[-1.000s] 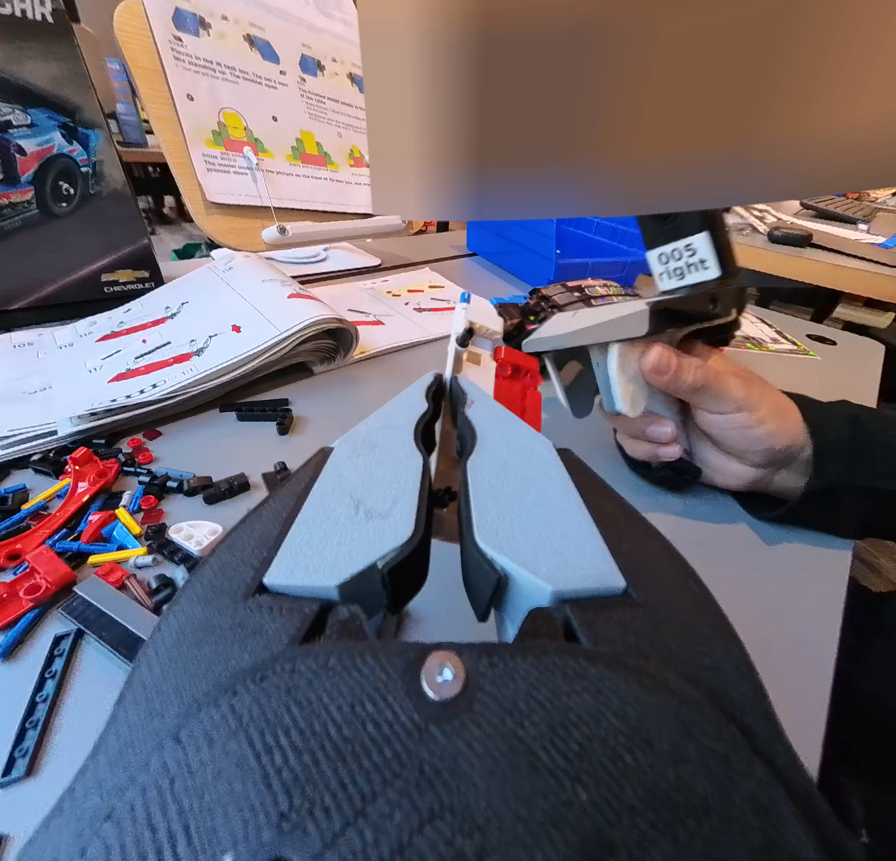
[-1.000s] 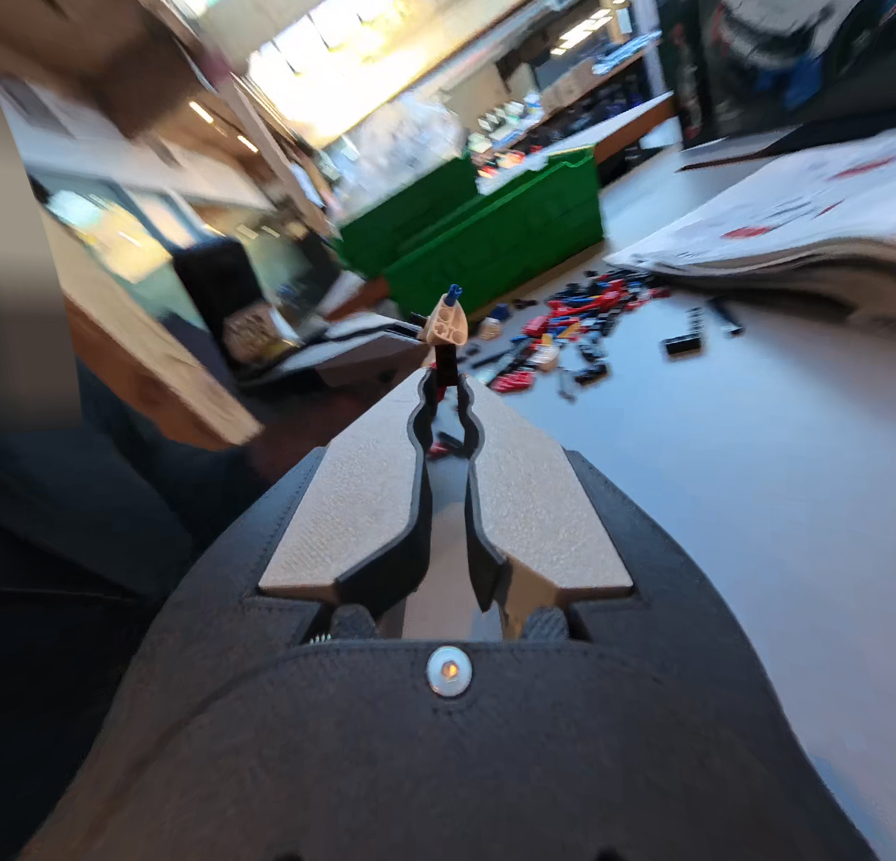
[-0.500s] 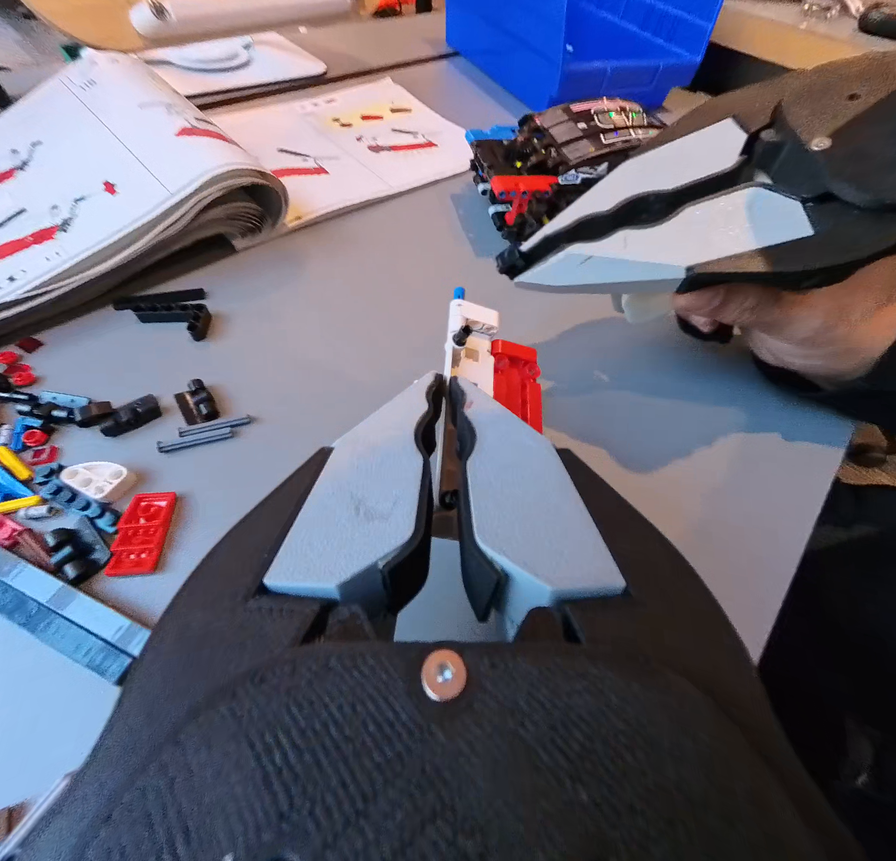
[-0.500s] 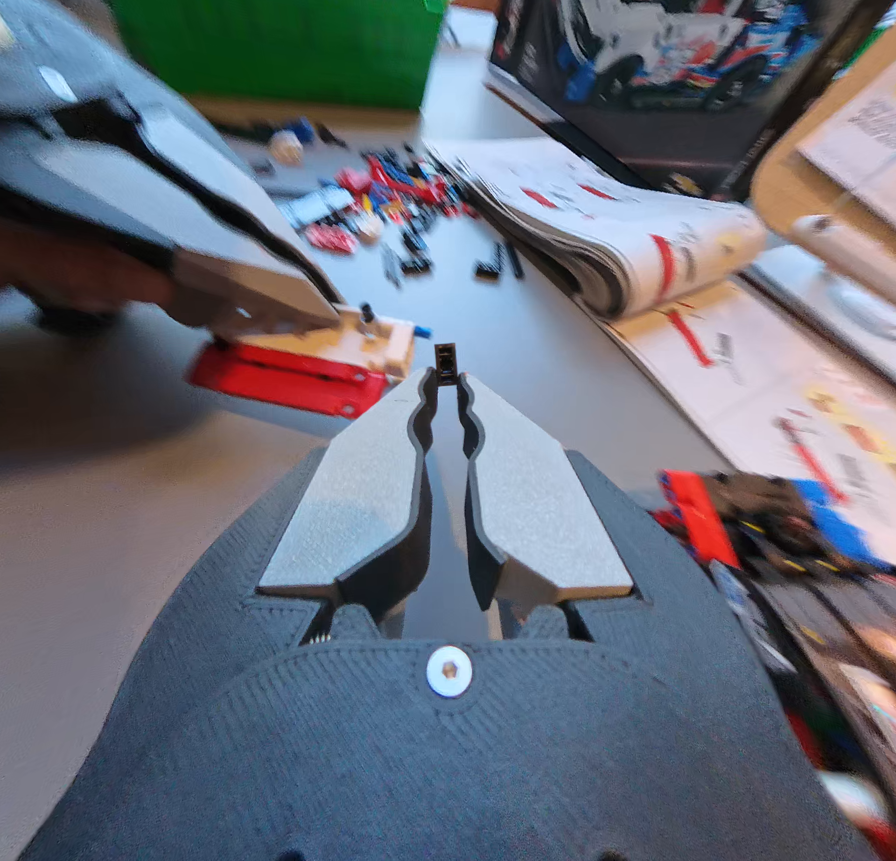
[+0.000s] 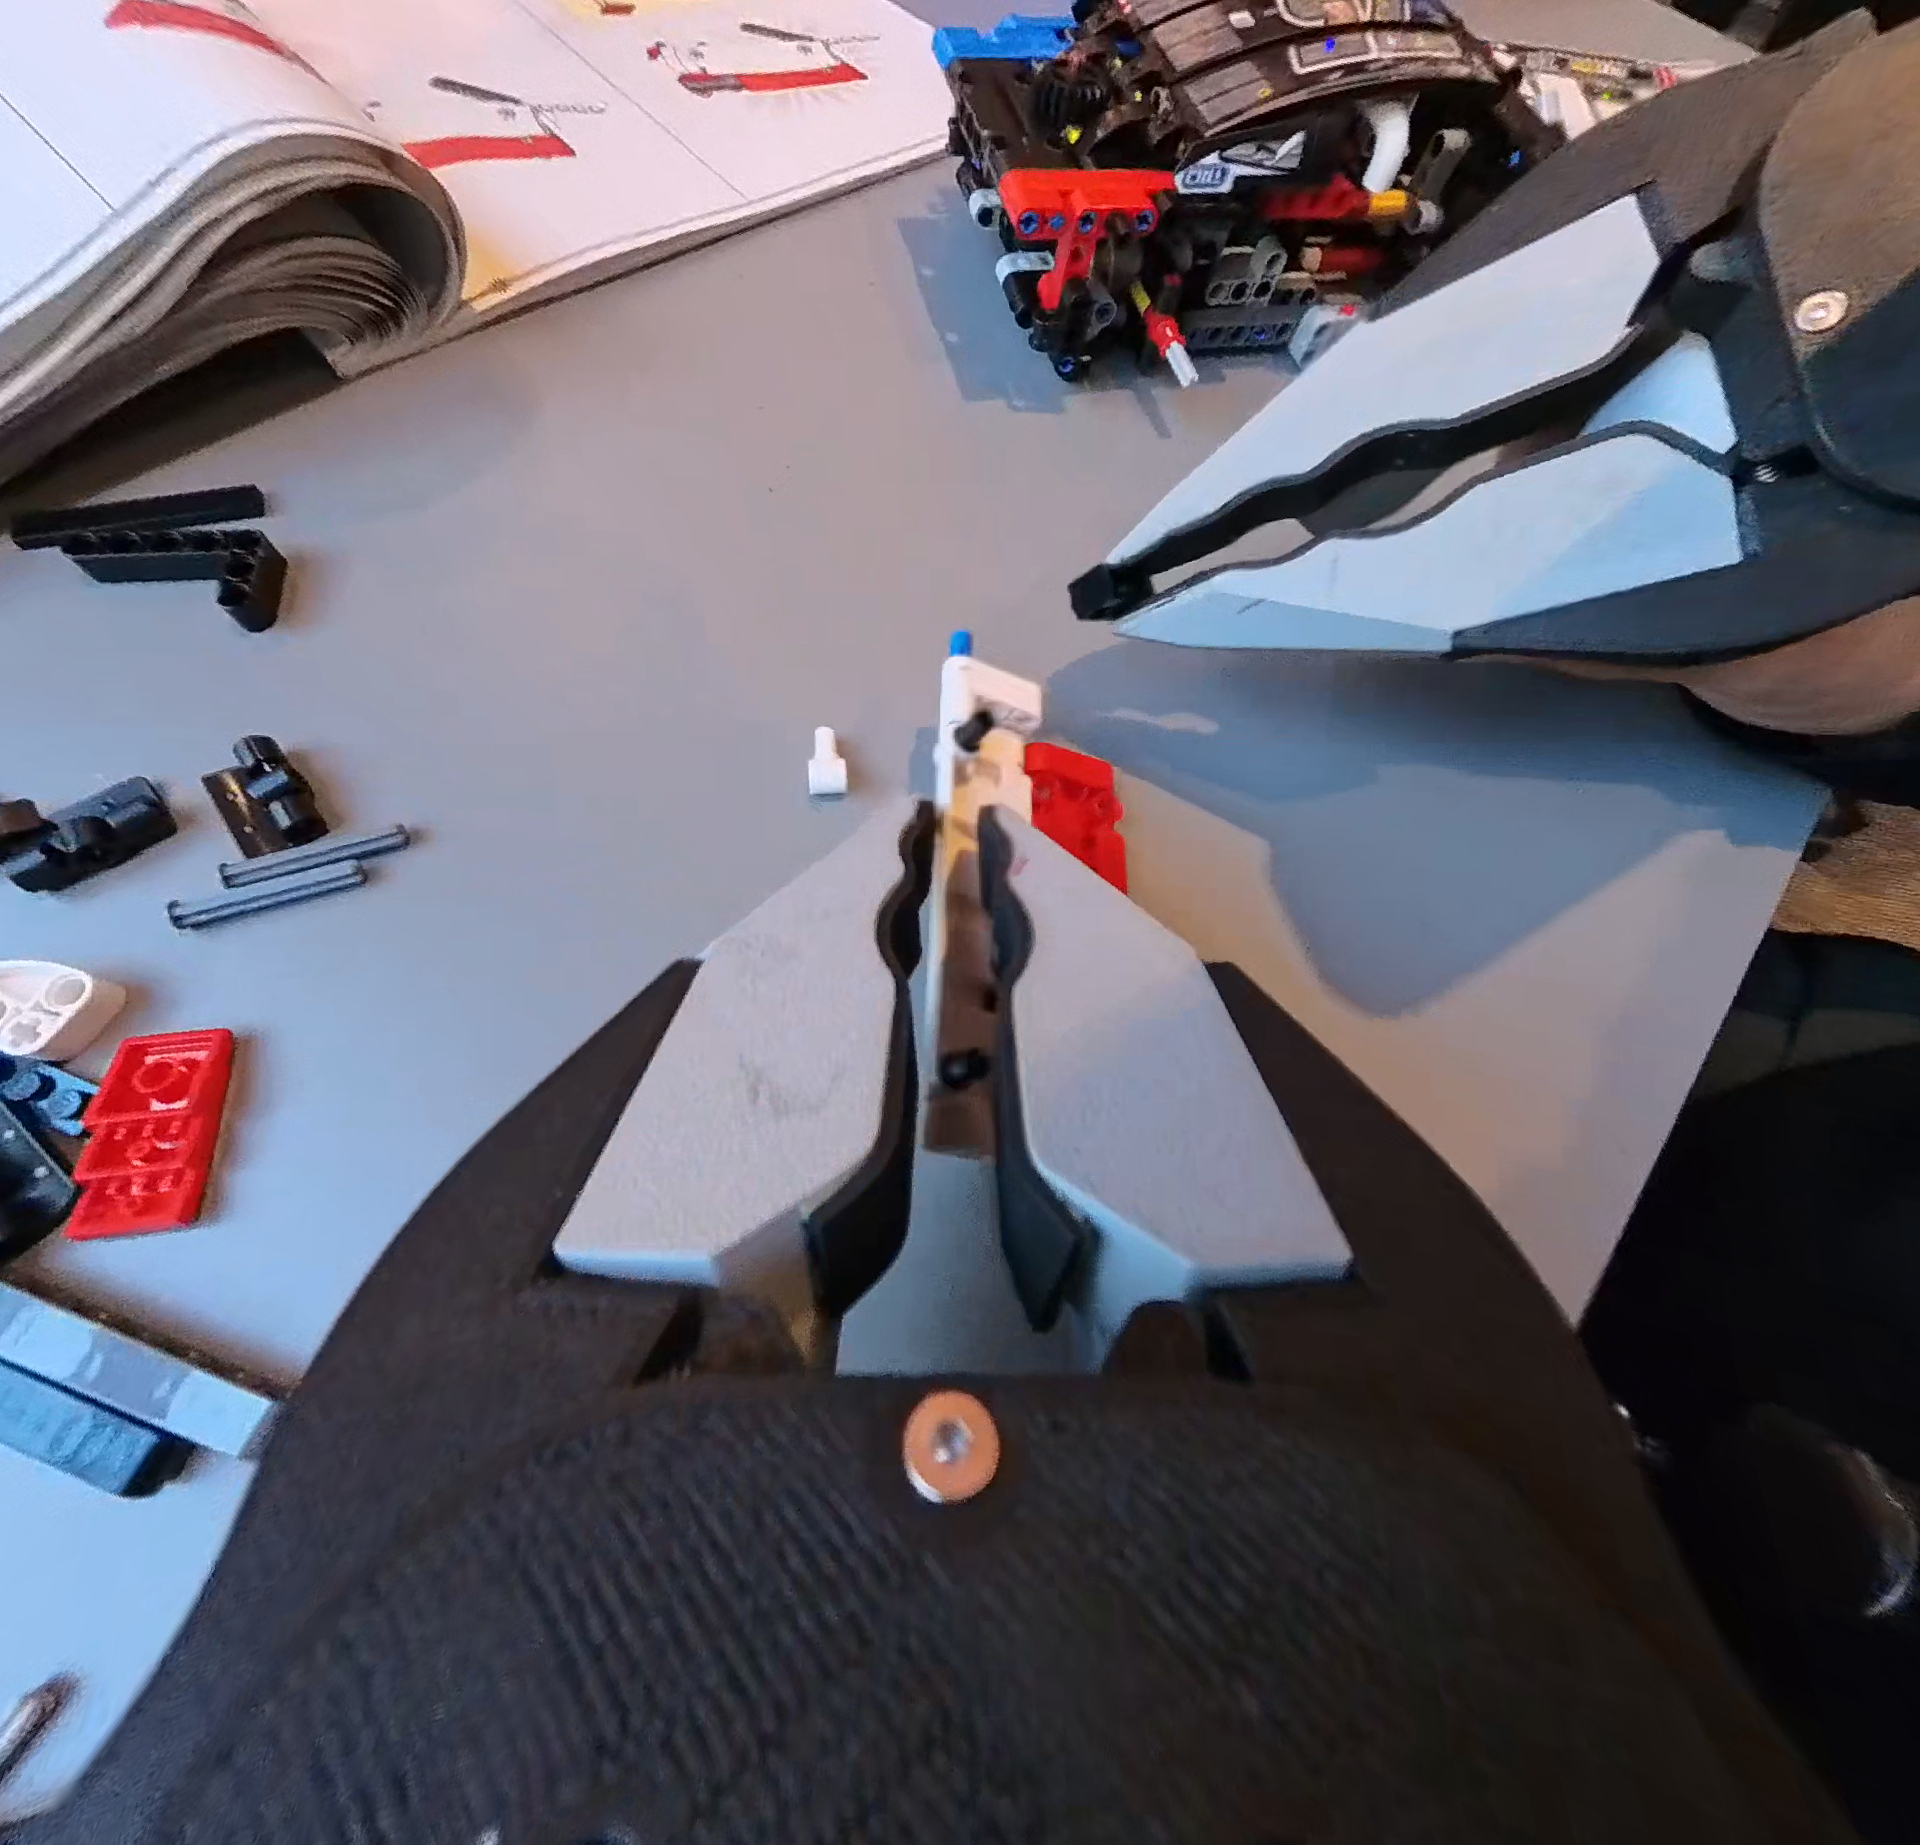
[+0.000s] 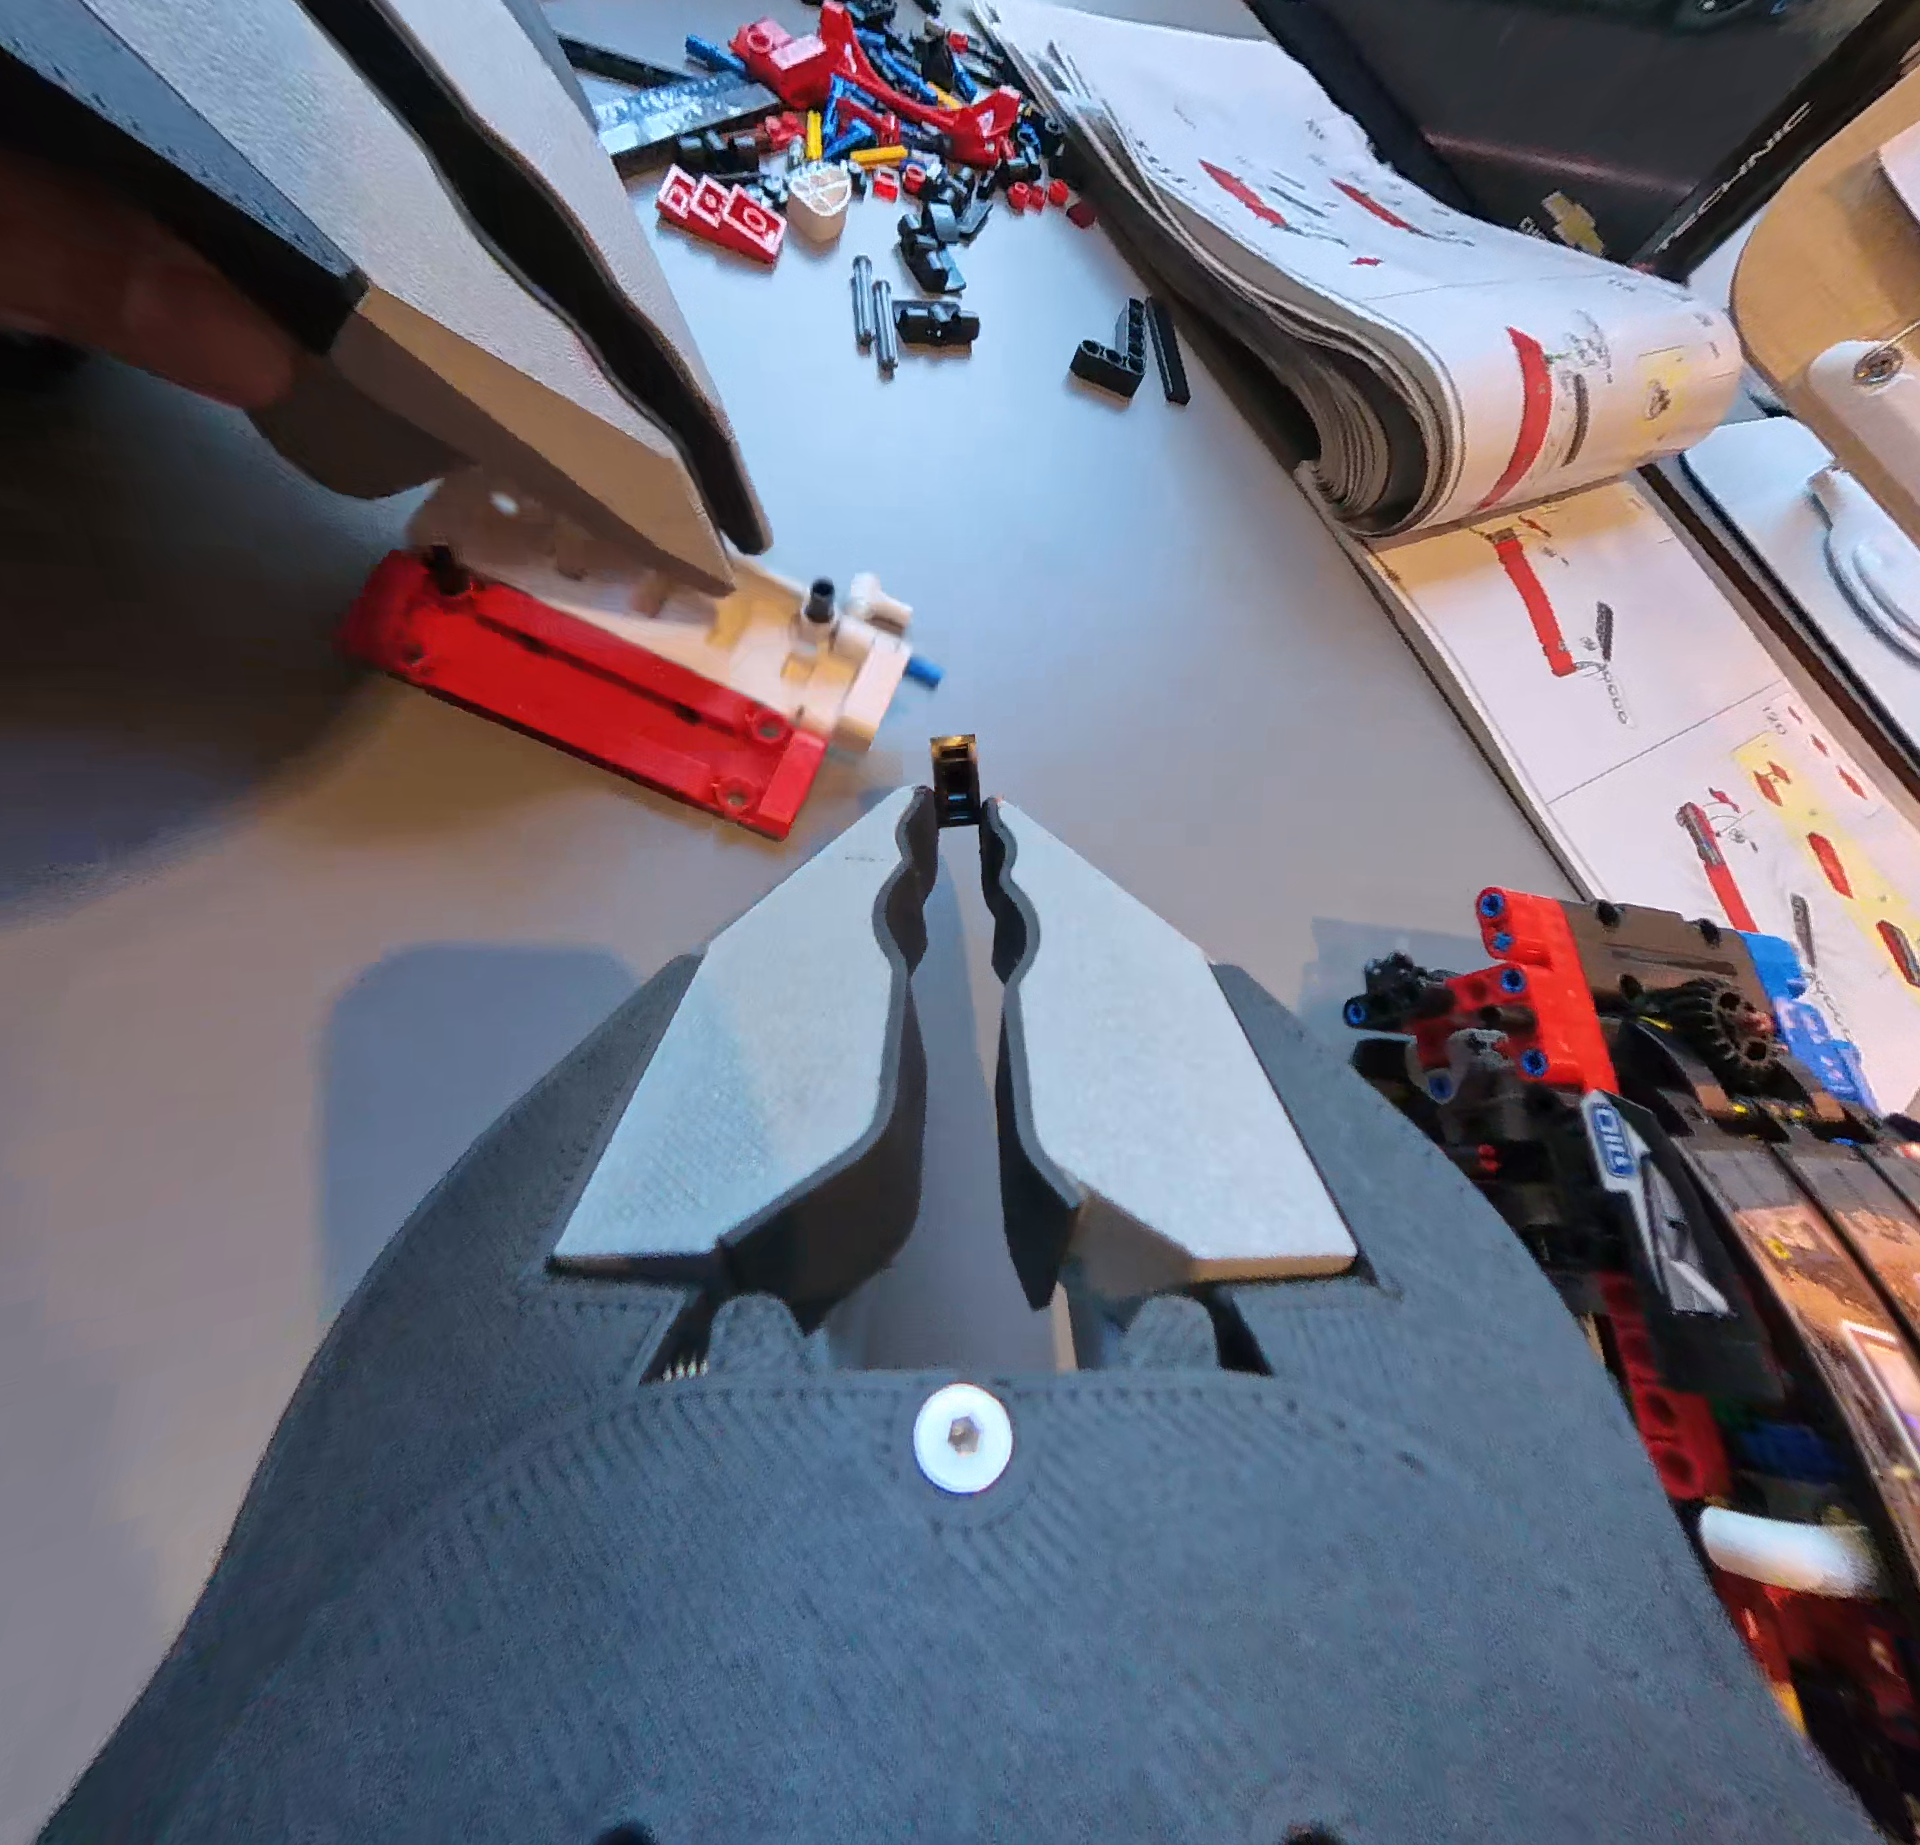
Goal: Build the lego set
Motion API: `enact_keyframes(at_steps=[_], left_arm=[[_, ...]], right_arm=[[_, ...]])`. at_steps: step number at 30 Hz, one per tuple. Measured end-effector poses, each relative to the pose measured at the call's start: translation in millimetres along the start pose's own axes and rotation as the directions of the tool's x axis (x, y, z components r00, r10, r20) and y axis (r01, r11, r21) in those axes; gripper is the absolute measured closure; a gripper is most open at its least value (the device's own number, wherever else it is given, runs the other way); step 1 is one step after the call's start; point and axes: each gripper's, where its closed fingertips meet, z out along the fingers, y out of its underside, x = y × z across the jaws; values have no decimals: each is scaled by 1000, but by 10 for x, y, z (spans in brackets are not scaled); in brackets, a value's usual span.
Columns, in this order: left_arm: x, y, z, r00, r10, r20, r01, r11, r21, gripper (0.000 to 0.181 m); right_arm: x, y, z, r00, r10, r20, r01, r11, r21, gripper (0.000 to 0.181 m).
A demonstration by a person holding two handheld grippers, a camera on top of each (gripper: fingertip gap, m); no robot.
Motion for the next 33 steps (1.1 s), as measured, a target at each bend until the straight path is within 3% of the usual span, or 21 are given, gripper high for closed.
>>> enact_keyframes(at_steps=[10,13,17,22,24,29,33], left_arm=[[-77,-72,-122,1000,5,3,-5,999,39,160],[33,-192,-145,996,26,-84,-22,999,47,160],[257,-216,-44,970,24,-241,-31,999,-27,162],[313,-268,4,947,98,-305,-109,994,-21,171],[305,-305,-68,930,166,-328,-169,985,21,176],[99,-445,-264,921,299,-249,-252,946,204,167],[-41,-554,-273,932,307,-194,-243,924,296,153]], right_arm=[[-47,50,38,999,-45,-1,45,998,-40,175],[-73,30,34,998,-58,3,58,998,-29,175],[-152,-58,5,997,-69,22,68,997,19,175],[-212,-110,-30,995,-100,22,98,994,56,175],[-189,-124,-53,997,-79,23,77,994,72,175],[-113,-172,-99,999,-4,42,-1,993,121,175],[-40,-254,-87,997,47,64,-57,984,171,175]])
